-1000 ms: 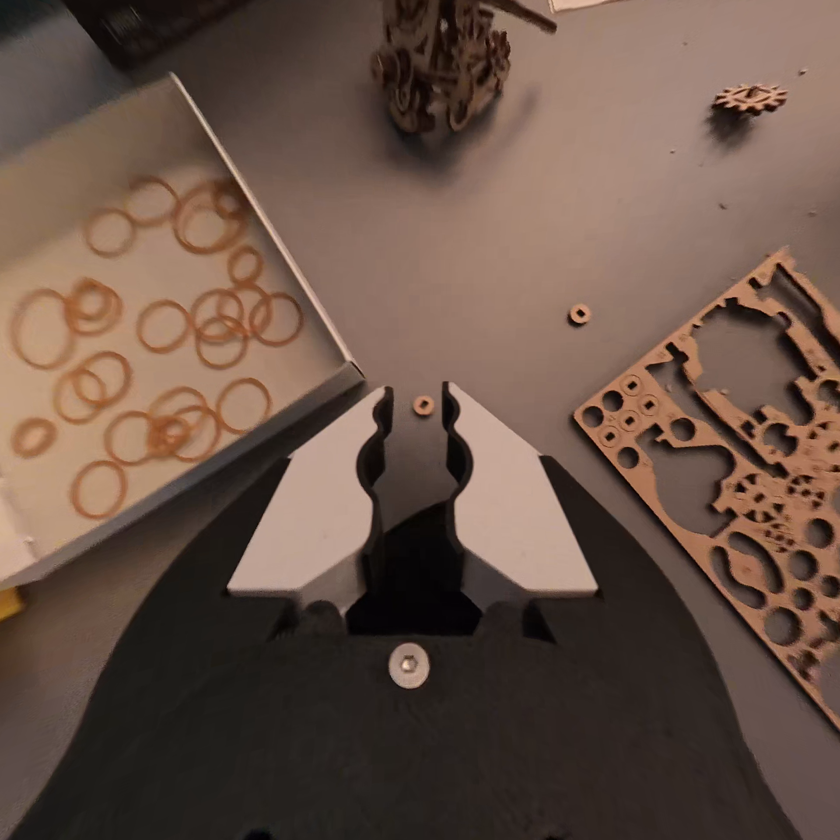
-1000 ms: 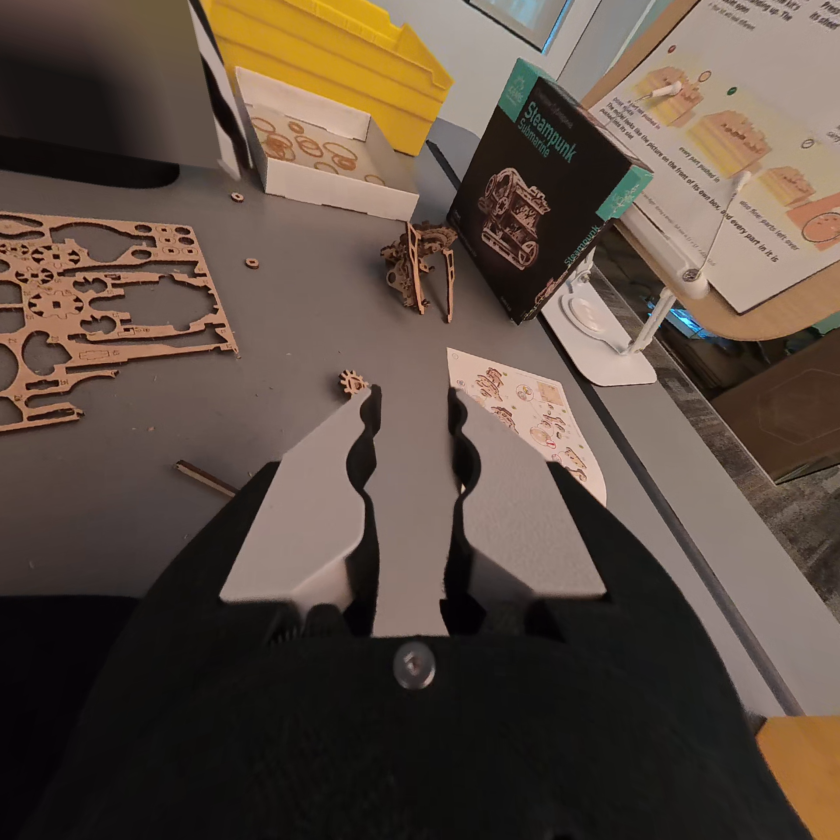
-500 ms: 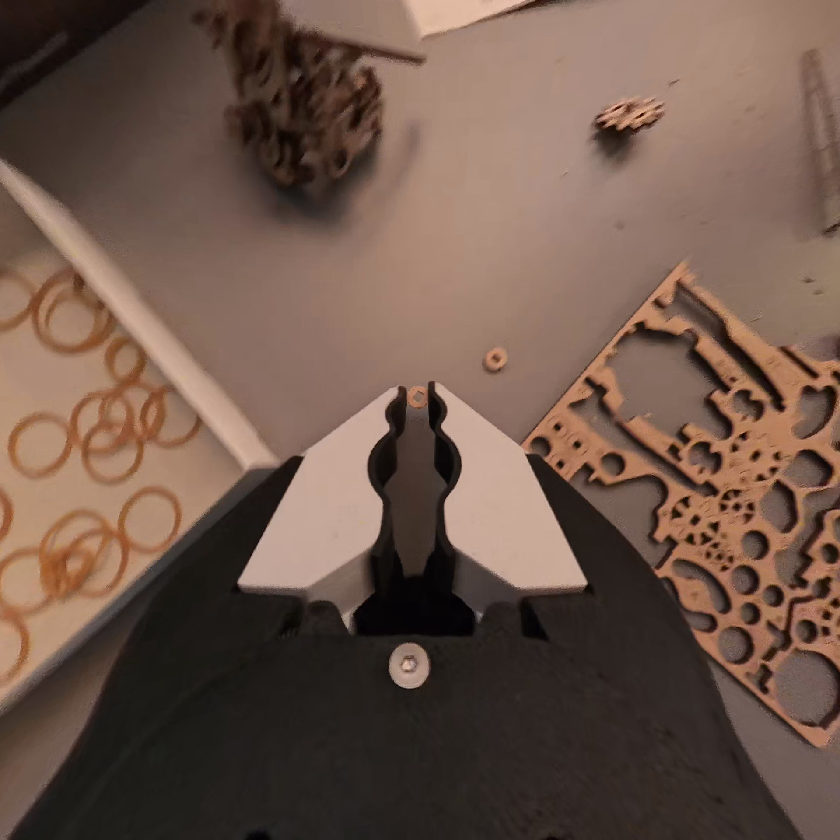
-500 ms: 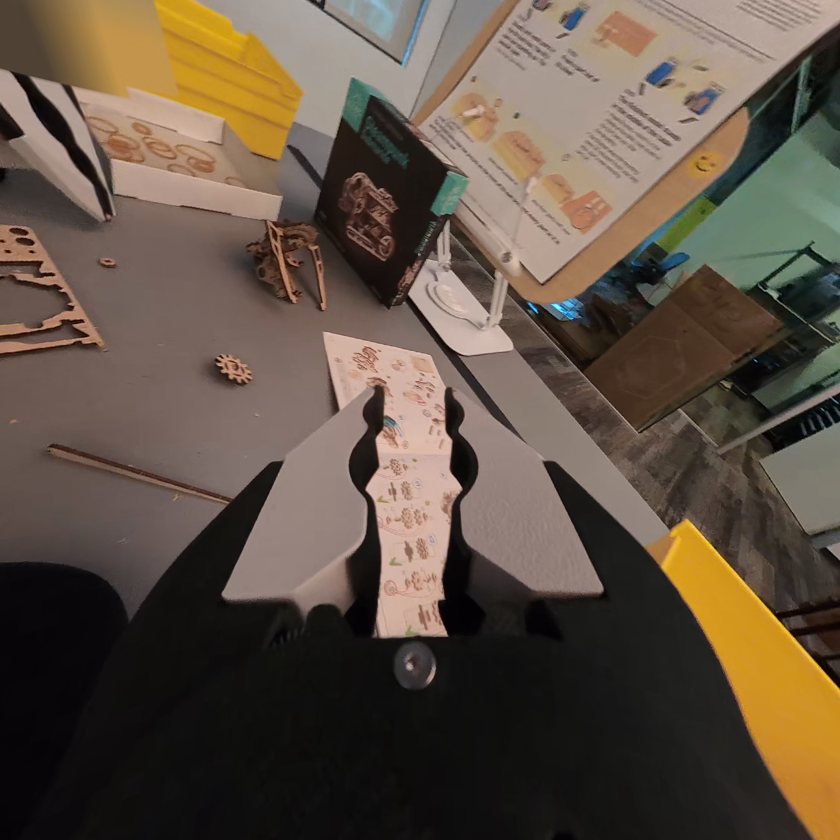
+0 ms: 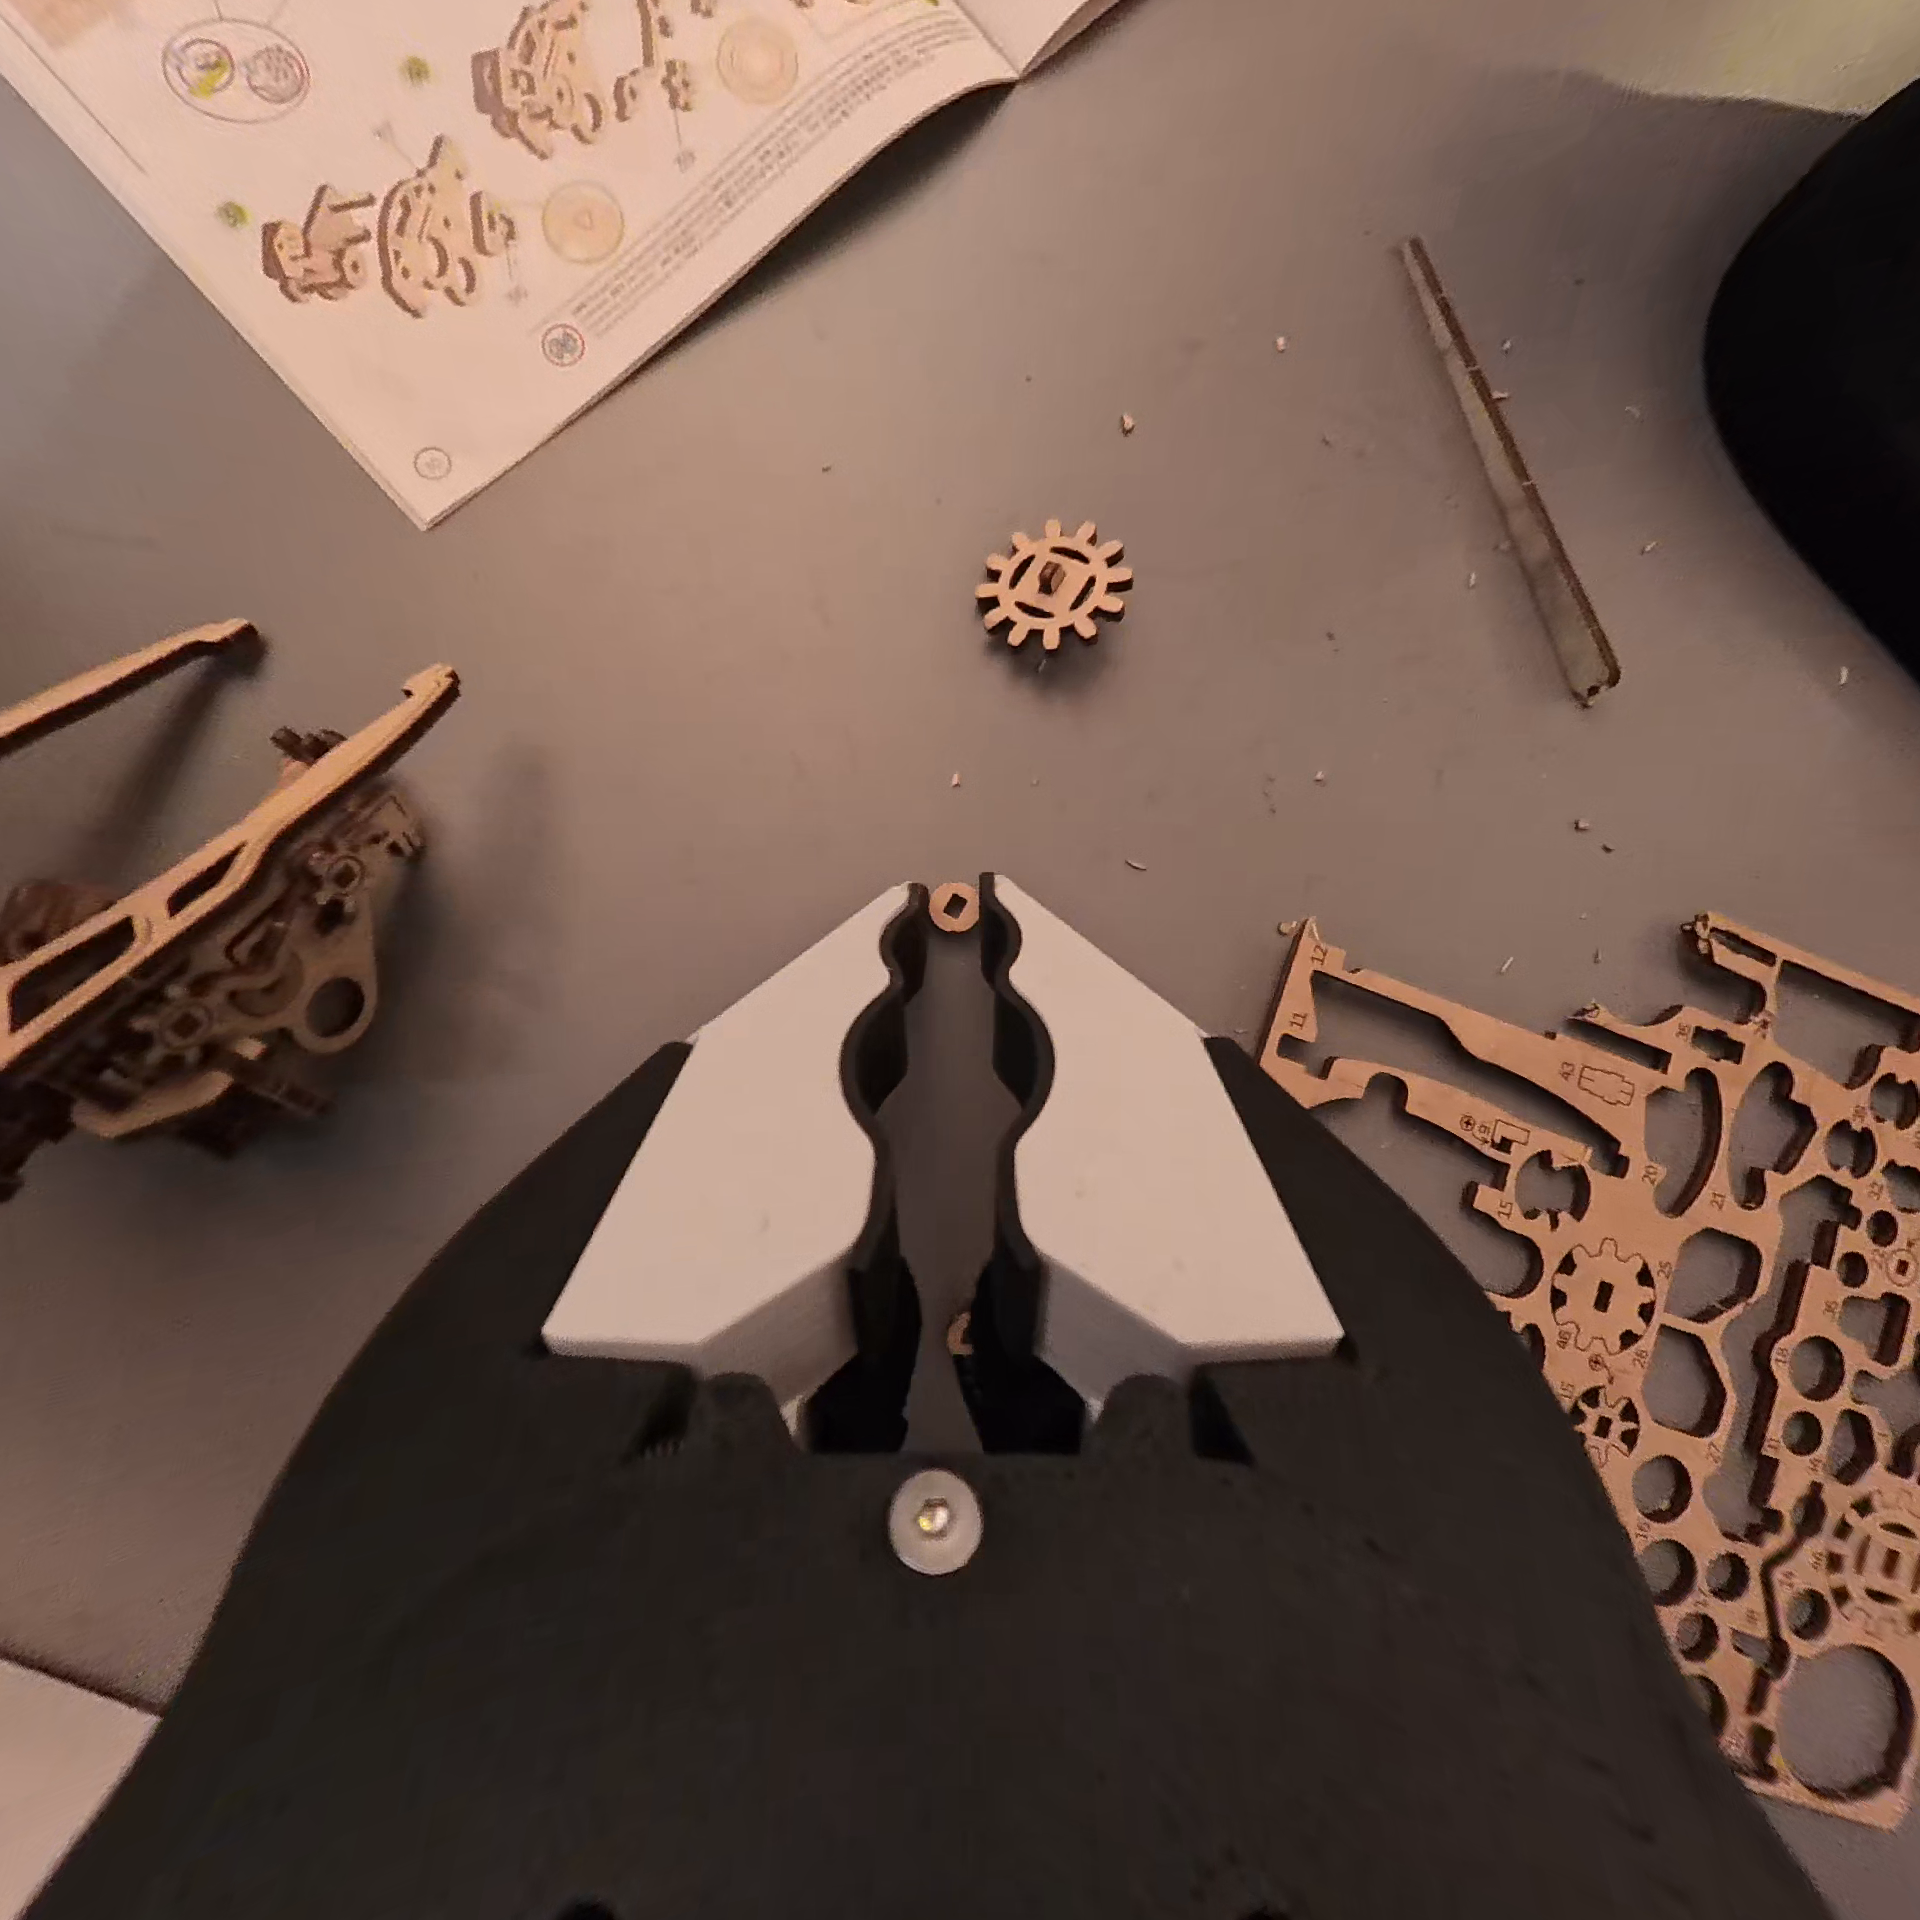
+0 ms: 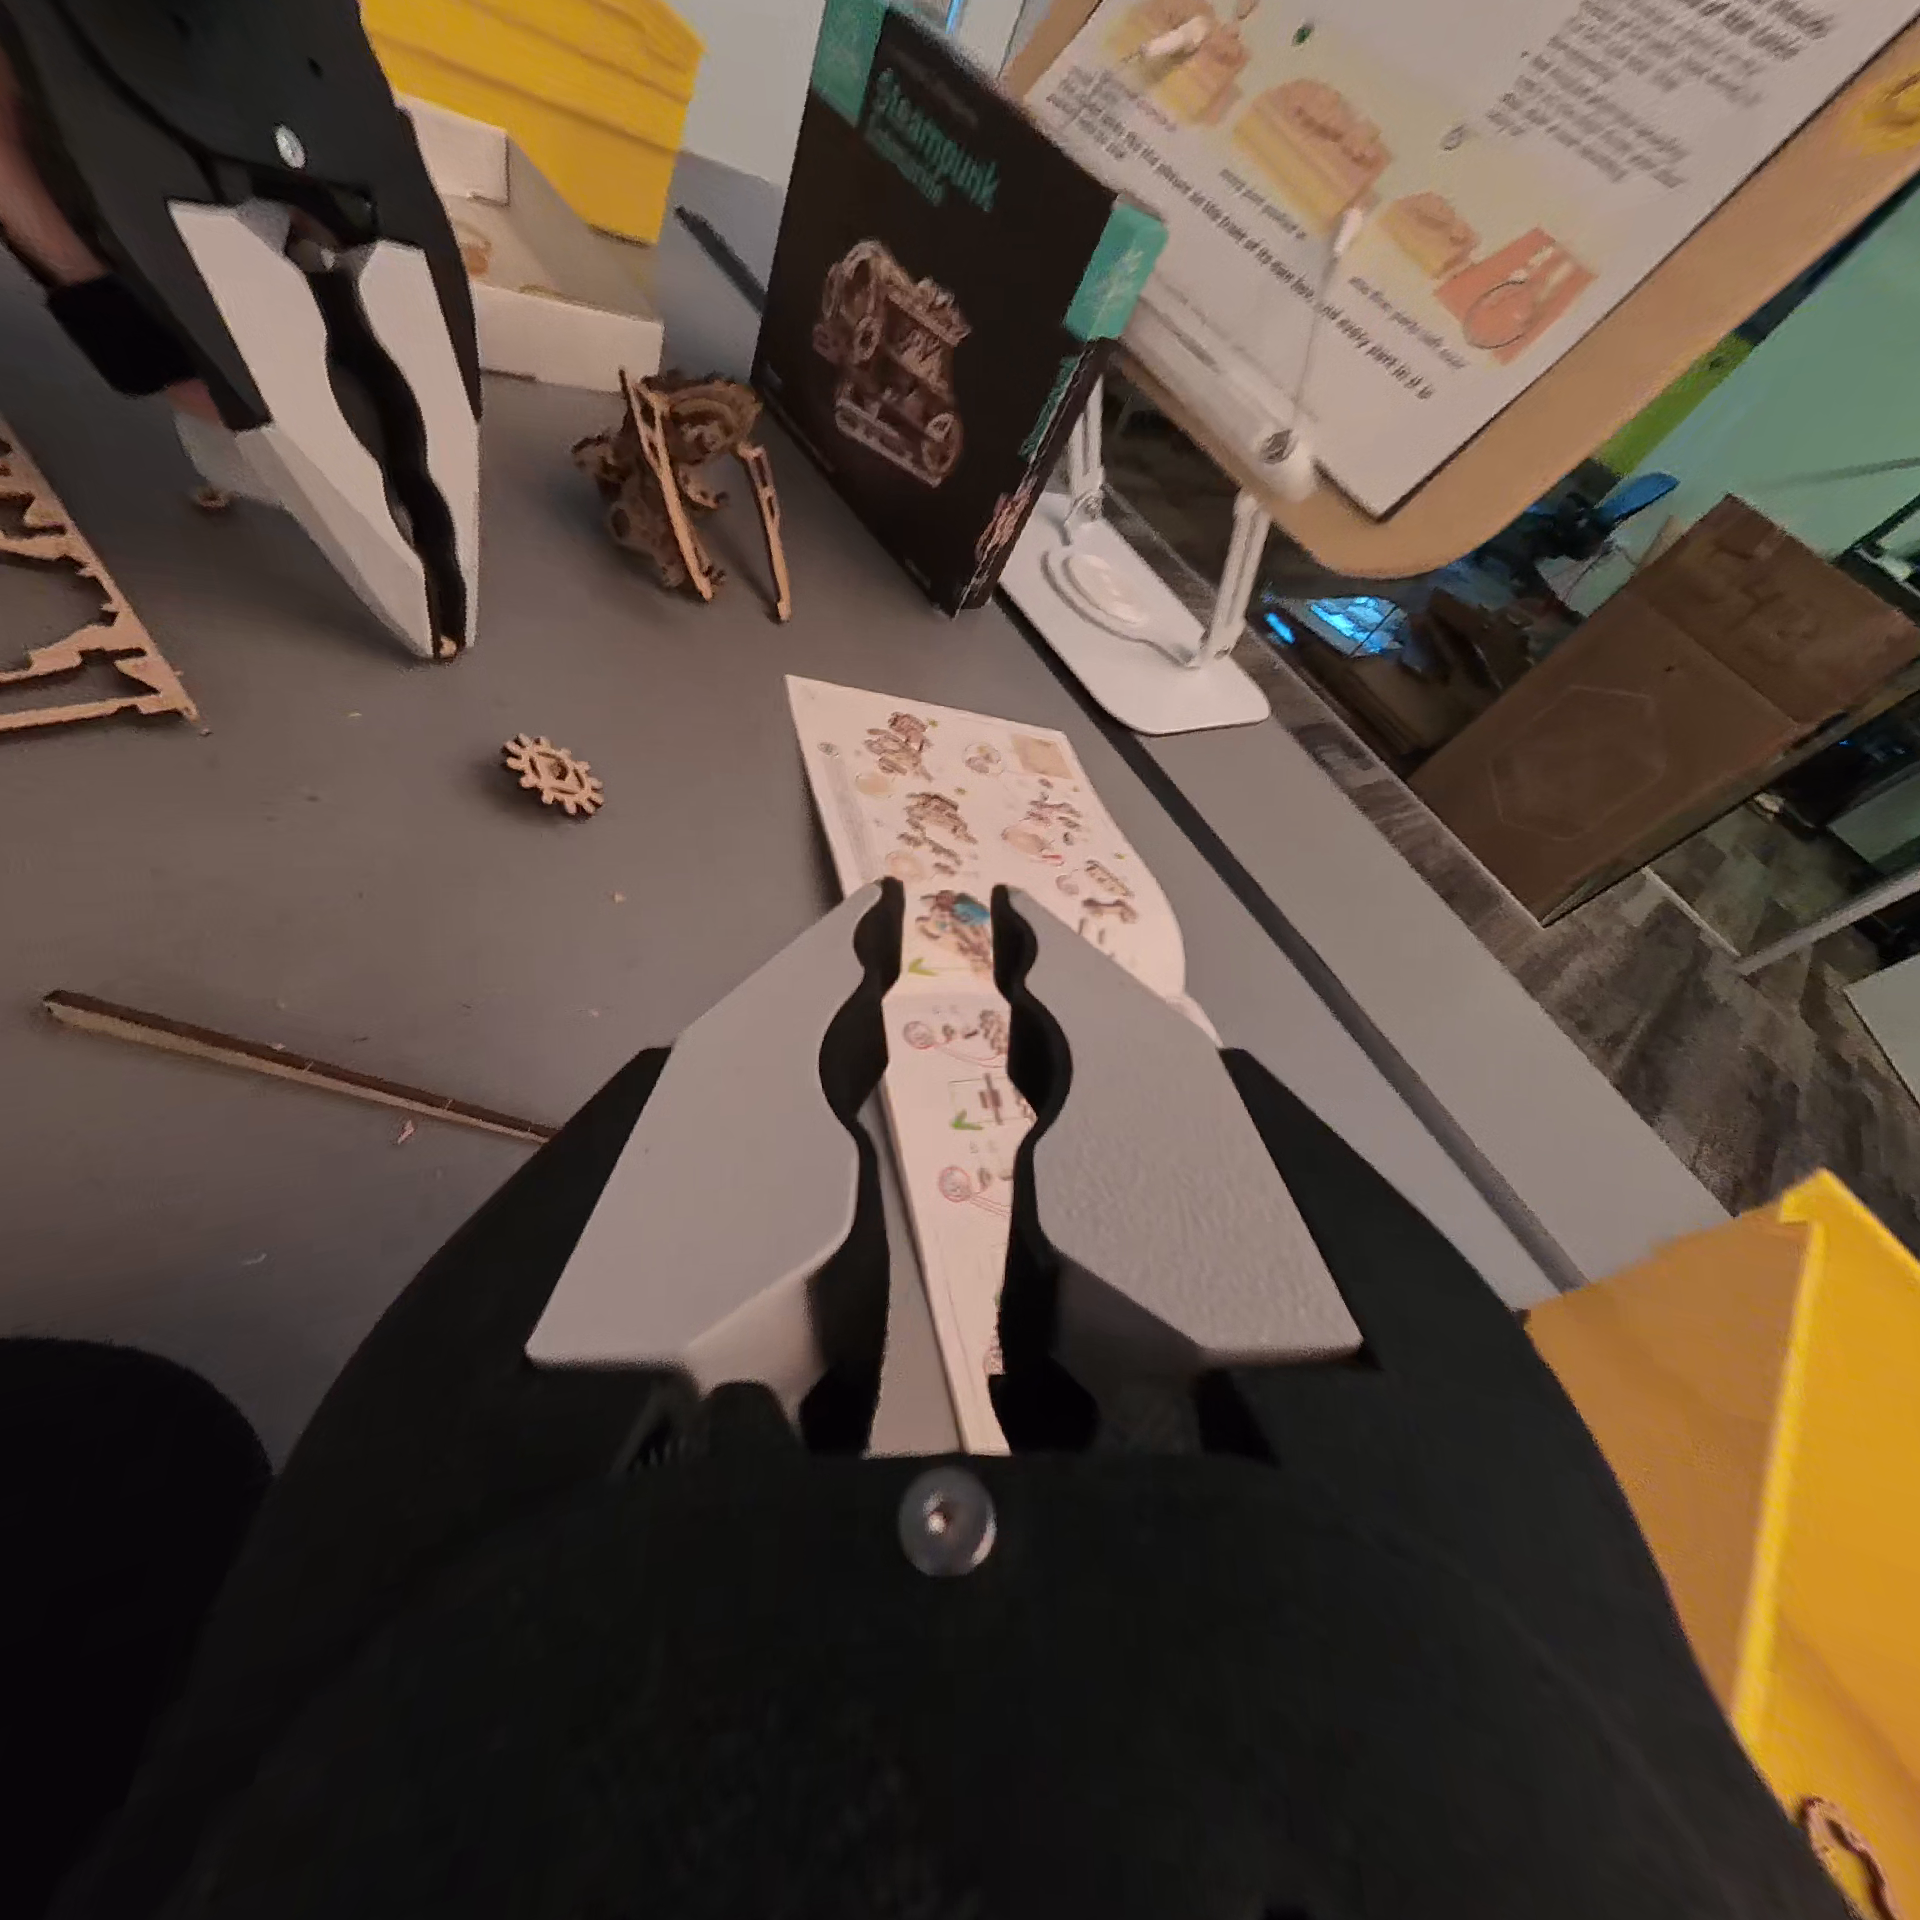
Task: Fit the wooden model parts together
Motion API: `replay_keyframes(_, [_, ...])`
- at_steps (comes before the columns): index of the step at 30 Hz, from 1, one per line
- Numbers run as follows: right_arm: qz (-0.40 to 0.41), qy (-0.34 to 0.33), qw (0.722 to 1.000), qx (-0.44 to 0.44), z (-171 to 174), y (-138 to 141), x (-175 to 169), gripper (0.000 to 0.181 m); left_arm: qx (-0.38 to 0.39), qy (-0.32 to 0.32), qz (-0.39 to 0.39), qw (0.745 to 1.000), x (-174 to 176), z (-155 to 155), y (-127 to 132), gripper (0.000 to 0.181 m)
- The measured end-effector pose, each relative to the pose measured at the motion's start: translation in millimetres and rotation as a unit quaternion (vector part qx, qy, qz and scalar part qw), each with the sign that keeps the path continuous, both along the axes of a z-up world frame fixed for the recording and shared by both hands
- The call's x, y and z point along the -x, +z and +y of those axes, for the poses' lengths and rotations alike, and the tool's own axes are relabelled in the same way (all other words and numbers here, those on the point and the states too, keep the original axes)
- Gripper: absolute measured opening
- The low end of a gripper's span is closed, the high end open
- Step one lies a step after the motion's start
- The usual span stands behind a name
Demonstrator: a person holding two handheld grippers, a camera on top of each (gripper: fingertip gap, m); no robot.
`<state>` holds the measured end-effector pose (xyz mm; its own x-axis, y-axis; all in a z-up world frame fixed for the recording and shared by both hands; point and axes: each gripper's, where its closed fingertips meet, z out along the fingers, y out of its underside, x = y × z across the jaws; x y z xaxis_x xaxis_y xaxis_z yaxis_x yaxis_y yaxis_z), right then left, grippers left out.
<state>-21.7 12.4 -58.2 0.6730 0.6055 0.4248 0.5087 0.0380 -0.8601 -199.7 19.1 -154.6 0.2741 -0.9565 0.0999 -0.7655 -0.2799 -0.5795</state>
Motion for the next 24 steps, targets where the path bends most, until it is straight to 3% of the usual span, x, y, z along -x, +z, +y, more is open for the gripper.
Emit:
replay_keyframes(1, [-0.01,0.003,1.0,0.003,1,-6,4,0.016,-0.005,-0.001,-0.003,1.0,0,0,0,0.008])
replay_keyframes(5, [-0.015,0.008,1.0,-0.011,4,-16,8,0.015,-0.029,-0.002,-0.028,0.999,1,-1,2,0.012])
replay_keyframes(10, [0.025,-0.055,0.994,-0.088,13,9,-21,0.015,-0.035,0.007,-0.094,0.995,-6,-4,13,0.024])
replay_keyframes(15, [0.034,-0.125,0.982,-0.135,21,16,-49,0.015,-0.037,0.011,-0.12,0.992,-10,1,14,0.03])
replay_keyframes(21, [-0.014,-0.108,0.985,-0.137,21,4,-38,0.015,-0.057,0.027,-0.179,0.982,-17,2,34,0.028])
replay_keyframes(24, [-0.022,-0.1,0.986,-0.131,21,0,-34,0.015,-0.089,0.027,-0.166,0.982,-14,9,33,0.028])
